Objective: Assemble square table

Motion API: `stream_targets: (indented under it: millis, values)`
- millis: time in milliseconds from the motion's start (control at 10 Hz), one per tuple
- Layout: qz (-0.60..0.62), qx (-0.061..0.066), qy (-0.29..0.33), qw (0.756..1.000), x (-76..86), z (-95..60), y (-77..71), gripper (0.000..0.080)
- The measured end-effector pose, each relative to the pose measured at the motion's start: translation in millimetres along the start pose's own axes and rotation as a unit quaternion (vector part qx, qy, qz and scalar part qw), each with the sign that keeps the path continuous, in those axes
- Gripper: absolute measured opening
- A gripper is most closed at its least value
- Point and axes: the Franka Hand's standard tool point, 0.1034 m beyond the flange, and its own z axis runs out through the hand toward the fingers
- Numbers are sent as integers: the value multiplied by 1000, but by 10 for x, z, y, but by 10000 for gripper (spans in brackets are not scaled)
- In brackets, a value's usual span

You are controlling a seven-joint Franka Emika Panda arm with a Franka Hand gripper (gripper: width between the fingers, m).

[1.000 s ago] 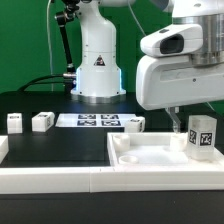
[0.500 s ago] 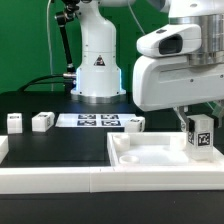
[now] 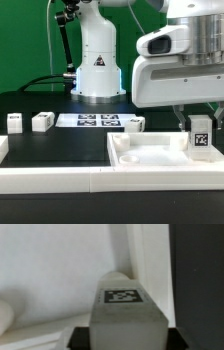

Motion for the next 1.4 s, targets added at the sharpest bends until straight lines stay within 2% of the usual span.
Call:
stream_targets:
  millis: [400, 700, 900, 1400]
  values:
    - [229, 3, -2, 973, 1, 9, 12, 291]
    - [368, 6, 3, 930, 1, 15, 1, 291]
    - [436, 7, 3, 900, -2, 16, -4, 291]
    - [527, 11, -2, 850, 2, 15, -3, 291]
